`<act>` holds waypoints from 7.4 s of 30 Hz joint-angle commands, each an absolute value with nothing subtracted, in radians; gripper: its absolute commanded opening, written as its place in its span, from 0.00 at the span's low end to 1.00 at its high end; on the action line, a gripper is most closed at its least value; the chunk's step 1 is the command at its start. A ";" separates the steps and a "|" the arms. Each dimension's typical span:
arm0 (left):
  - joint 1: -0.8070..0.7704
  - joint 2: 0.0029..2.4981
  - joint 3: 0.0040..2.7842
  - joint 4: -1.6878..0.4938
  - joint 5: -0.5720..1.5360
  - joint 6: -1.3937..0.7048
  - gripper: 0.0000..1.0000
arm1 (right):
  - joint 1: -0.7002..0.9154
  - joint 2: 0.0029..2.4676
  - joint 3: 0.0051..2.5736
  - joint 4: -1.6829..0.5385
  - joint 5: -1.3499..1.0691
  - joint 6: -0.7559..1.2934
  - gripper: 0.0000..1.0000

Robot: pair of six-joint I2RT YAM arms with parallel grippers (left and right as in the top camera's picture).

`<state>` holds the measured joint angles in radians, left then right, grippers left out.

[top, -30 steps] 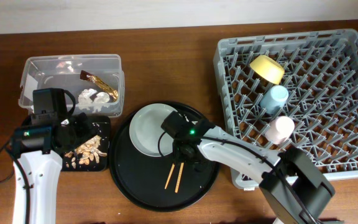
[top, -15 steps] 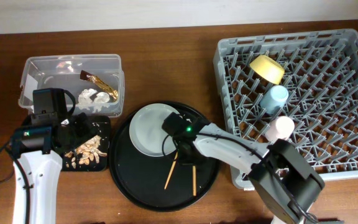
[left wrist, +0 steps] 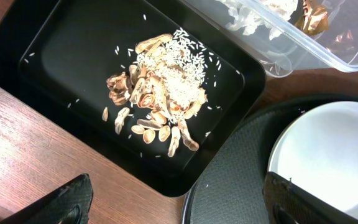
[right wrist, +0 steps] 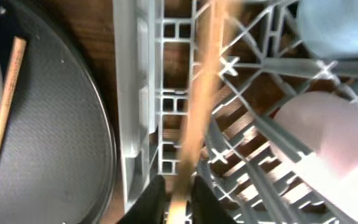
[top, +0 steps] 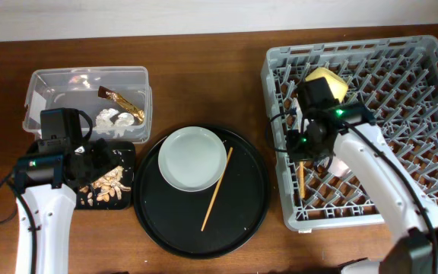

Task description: Sort waste into correct bins and load items into the dishwasher rack

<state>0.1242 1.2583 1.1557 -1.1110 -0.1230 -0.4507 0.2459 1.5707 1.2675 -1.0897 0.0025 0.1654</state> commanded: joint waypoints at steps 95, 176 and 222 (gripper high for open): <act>0.128 1.247 1.146 -1.120 -0.116 -0.459 0.87 | 0.594 2.049 1.406 -0.900 -0.089 0.492 0.19; 0.127 1.235 1.134 -1.278 0.203 -0.069 0.98 | -0.021 1.263 1.394 -1.323 -0.120 0.034 0.99; 0.081 0.714 0.905 -1.041 0.206 -0.063 0.99 | 0.091 0.003 0.010 -0.089 0.012 0.060 0.99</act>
